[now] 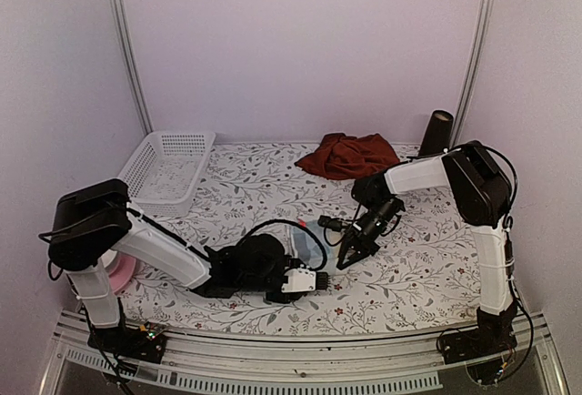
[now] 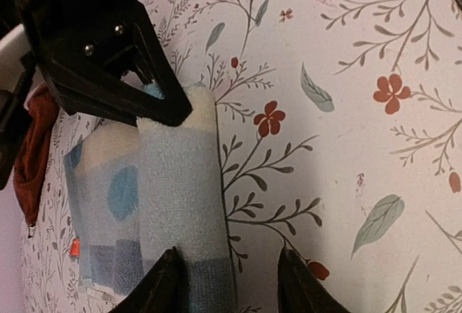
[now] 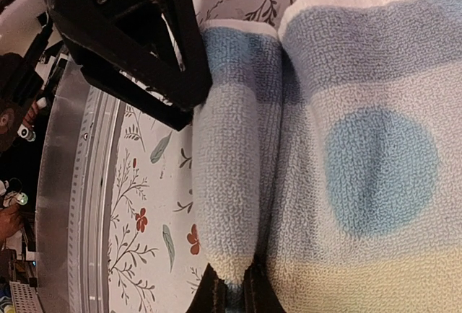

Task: Roll the towels
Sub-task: Roll the towel at the center of the board.

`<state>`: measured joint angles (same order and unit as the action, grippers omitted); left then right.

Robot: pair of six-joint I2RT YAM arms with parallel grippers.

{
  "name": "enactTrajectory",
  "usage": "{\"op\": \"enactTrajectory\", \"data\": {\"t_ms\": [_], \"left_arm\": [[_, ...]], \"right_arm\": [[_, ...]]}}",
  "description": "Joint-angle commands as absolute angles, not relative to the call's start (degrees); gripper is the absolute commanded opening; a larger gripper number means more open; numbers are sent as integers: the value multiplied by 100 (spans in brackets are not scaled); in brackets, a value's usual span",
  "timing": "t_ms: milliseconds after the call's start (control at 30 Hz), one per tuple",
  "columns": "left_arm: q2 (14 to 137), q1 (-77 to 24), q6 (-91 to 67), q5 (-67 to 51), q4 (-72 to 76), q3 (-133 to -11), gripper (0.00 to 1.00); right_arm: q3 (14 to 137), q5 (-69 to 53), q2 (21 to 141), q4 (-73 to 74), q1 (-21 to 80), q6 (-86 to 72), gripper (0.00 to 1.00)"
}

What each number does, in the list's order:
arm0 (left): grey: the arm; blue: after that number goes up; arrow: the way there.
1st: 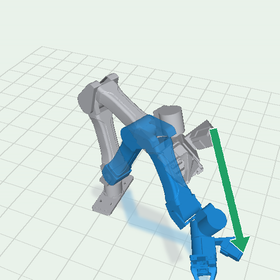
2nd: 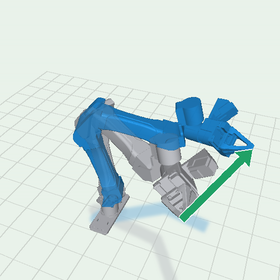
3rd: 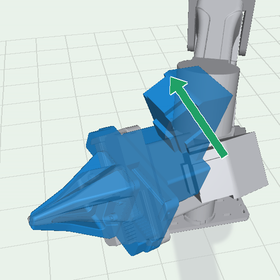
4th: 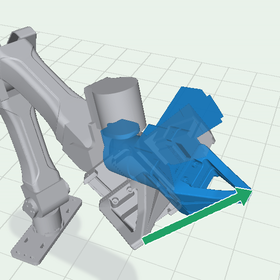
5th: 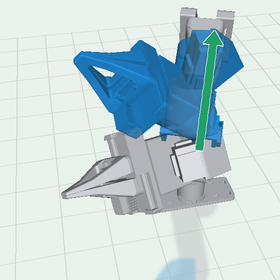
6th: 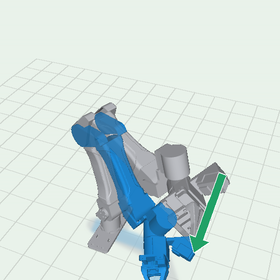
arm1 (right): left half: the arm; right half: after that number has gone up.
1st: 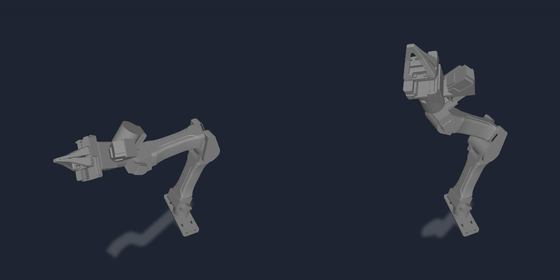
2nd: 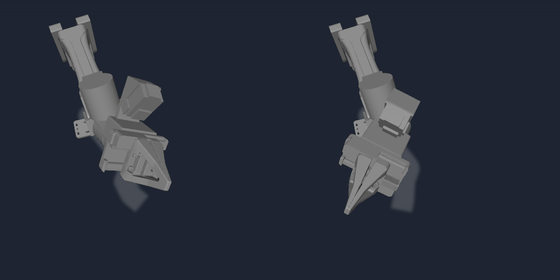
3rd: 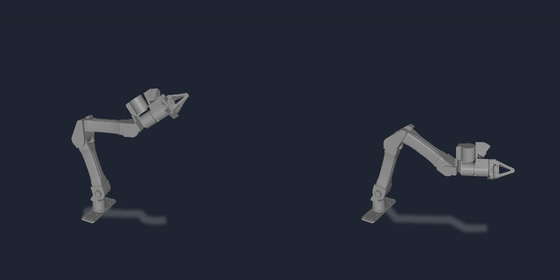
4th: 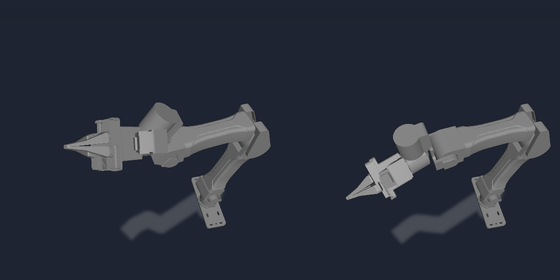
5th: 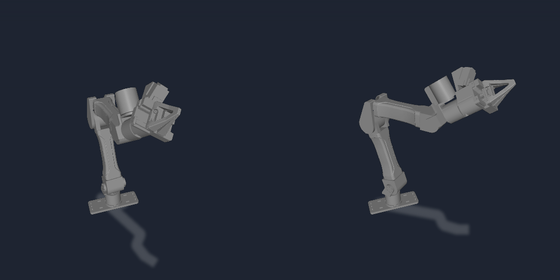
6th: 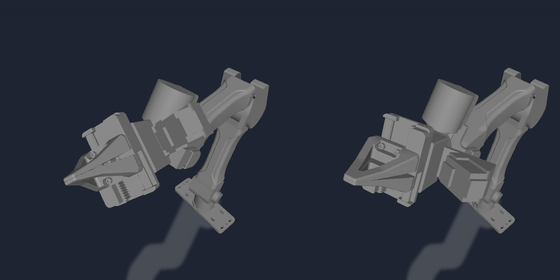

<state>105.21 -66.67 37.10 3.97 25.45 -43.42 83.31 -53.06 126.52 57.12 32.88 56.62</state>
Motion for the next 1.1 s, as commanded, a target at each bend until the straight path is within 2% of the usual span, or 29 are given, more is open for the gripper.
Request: {"op": "enactTrajectory", "data": {"t_ms": [0,600,833,933,1067], "left_arm": [[10653,-6742,3819,518,2670,-4408,45],[11214,-6638,3684,1329,2716,-4743,45],[11612,-6581,3596,1465,2379,-4950,32],[11628,-6559,3546,1440,2199,-5036,22],[11559,-6540,3469,1320,1915,-5116,5]], "right_arm": [[8447,-5136,12769,5501,3279,5626,3],[8442,-5069,12780,5498,3278,5643,4],[8446,-5073,12754,5539,3278,5686,13],[8463,-5093,12691,5552,3278,5695,18],[8424,-4979,12412,5511,3274,5734,31]]}}
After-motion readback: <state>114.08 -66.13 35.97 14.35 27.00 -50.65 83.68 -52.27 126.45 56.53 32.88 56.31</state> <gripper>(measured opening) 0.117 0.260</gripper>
